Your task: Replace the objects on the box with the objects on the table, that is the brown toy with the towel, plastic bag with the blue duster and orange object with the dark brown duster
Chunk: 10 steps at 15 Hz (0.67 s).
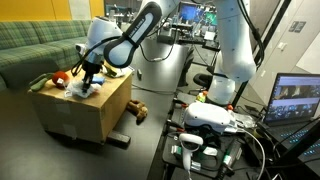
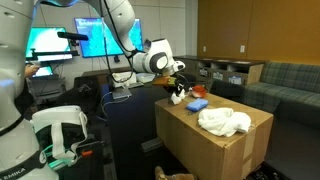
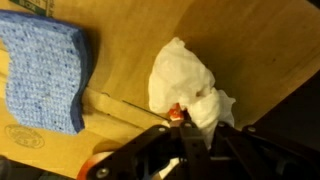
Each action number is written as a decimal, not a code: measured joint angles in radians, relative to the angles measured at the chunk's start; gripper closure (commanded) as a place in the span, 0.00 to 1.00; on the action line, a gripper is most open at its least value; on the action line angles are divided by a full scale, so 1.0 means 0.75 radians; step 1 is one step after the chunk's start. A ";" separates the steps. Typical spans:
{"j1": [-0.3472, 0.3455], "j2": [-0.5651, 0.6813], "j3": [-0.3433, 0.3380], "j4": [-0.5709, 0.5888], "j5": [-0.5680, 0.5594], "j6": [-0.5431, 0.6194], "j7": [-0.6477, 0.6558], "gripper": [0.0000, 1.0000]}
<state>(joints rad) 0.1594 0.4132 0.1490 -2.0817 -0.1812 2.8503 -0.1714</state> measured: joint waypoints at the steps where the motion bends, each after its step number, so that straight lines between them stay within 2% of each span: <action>1: 0.000 -0.027 0.000 -0.033 0.000 -0.001 0.000 0.97; 7: 0.000 -0.322 -0.004 -0.374 -0.006 -0.027 0.007 0.97; 10: 0.000 -0.469 -0.012 -0.558 -0.081 -0.037 0.094 0.97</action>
<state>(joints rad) 0.1594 0.0615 0.1398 -2.5005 -0.2416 2.8223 -0.1010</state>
